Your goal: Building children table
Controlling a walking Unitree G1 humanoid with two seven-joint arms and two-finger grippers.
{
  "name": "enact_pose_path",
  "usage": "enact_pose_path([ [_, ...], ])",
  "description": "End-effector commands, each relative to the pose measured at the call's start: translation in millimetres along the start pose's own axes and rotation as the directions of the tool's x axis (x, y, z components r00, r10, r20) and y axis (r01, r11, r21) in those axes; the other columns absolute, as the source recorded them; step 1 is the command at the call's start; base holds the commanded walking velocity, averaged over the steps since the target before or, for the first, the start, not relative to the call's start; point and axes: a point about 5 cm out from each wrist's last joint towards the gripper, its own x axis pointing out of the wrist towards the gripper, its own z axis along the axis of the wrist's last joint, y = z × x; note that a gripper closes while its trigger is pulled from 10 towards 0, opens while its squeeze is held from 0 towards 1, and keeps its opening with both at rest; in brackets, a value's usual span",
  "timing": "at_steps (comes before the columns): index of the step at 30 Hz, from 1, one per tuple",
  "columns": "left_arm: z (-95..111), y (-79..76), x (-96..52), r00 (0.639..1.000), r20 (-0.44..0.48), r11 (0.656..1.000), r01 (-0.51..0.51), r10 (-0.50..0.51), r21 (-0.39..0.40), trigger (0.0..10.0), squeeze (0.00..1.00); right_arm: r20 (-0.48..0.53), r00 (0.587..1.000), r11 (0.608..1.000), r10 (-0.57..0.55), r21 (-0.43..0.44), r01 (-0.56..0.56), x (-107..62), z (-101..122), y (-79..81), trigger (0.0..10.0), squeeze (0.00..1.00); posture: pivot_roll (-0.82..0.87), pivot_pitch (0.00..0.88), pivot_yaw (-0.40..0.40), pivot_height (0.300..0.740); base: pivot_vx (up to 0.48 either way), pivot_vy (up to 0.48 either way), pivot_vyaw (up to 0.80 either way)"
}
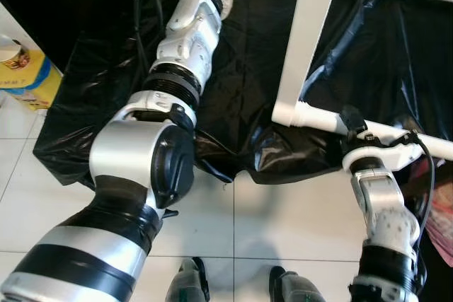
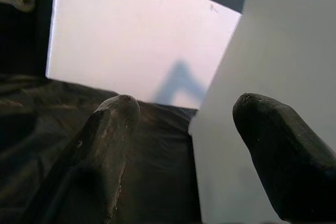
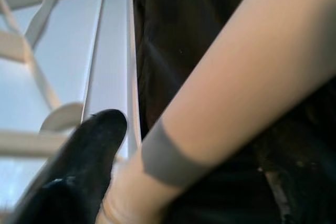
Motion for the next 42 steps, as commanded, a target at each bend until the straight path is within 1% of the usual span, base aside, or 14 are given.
enact_pose_path([
  [1,5.7,-13.0,2.8,0.994,0.020,0.993,0.107,-0.108,0.042,10.0,0.00,0.010,0.983,0.982,-0.185,0.033,0.184,-28.4,-15.5,-27.8,10.0,0.00,-0.02,0.237,0.062,0.740,0.000,0.000,0.00],
  [4,5.8,-16.0,3.1,0.992,0.020,0.991,0.121,-0.123,0.064,10.0,0.00,0.020,0.968,0.965,-0.250,-0.082,0.251,-46.8,-17.2,-29.2,10.0,0.00,-0.03,0.237,0.071,0.740,0.000,0.000,0.00],
  [8,6.2,-17.8,3.2,0.991,0.022,0.988,0.131,-0.133,0.079,10.0,0.00,0.031,0.970,0.955,-0.241,-0.170,0.243,-52.6,-17.8,-24.6,10.0,0.00,-0.03,0.236,0.076,0.740,0.000,0.000,0.00],
  [10,5.9,-18.2,3.1,0.990,0.020,0.987,0.135,-0.137,0.089,10.0,0.00,0.061,0.973,0.918,-0.221,-0.323,0.228,-51.1,-15.4,-18.0,10.0,0.00,-0.02,0.231,0.077,0.740,0.000,0.000,0.00],
  [11,5.9,-18.2,3.1,0.990,0.020,0.987,0.135,-0.137,0.089,10.0,0.00,0.061,0.973,0.918,-0.221,-0.323,0.228,-51.1,-15.4,-18.0,10.0,0.00,-0.02,0.231,0.077,0.740,0.000,0.000,0.00],
  [13,5.1,-16.8,2.4,0.990,0.017,0.986,0.137,-0.140,0.099,10.0,0.00,0.094,0.967,0.856,-0.237,-0.450,0.254,-53.8,-15.9,-13.4,10.0,0.00,-0.01,0.228,0.075,0.740,0.000,0.000,0.00],
  [19,0.8,-9.8,-1.0,0.989,0.000,0.980,0.147,-0.148,0.135,10.0,0.00,0.072,0.962,0.782,-0.262,-0.568,0.256,-62.3,-23.8,-9.5,10.0,0.00,0.01,0.221,0.072,0.740,0.000,0.000,0.00],
  [22,-0.7,-6.3,-2.9,0.987,-0.007,0.976,0.158,-0.159,0.153,10.0,0.00,0.044,0.939,0.761,-0.341,-0.573,0.303,-68.7,-27.3,-20.4,10.0,0.00,0.01,0.221,0.072,0.740,0.000,0.000,0.00],
  [23,1.0,-5.6,-3.5,0.985,0.000,0.971,0.172,-0.174,0.168,10.0,0.00,0.051,0.917,0.745,-0.395,-0.567,0.352,-72.1,-24.1,-32.7,10.0,0.00,0.01,0.220,0.075,0.740,0.000,0.000,0.00],
  [28,5.1,-8.7,-2.3,0.981,0.013,0.967,0.187,-0.192,0.176,10.0,0.00,0.054,0.895,0.739,-0.443,-0.543,0.399,-75.8,-22.6,-43.8,10.0,0.00,0.01,0.221,0.081,0.740,0.000,0.000,0.00],
  [33,17.3,-18.0,2.8,0.975,0.038,0.960,0.207,-0.218,0.189,10.0,0.00,0.006,0.906,0.854,-0.423,-0.331,0.401,-83.4,-22.6,-53.1,10.0,0.00,0.02,0.224,0.101,0.740,0.000,0.000,0.00],
  [35,19.2,-19.7,3.5,0.974,0.043,0.959,0.211,-0.222,0.190,10.0,0.00,0.005,0.913,0.868,-0.408,-0.306,0.390,-85.2,-21.8,-53.9,10.0,0.00,0.02,0.224,0.106,0.740,0.000,0.000,0.00],
  [36,21.4,-22.4,4.3,0.972,0.049,0.957,0.217,-0.230,0.194,10.0,0.00,-0.006,0.926,0.898,-0.376,-0.246,0.364,-88.3,-21.6,-54.1,10.0,0.00,0.02,0.226,0.115,0.740,0.000,0.000,0.00],
  [42,26.9,-35.2,6.9,0.959,0.057,0.943,0.259,-0.276,0.209,10.0,0.00,-0.020,0.932,0.923,-0.362,-0.147,0.356,-118.0,-22.9,-65.4,10.0,0.00,0.02,0.233,0.153,0.740,0.000,0.000,0.00],
])
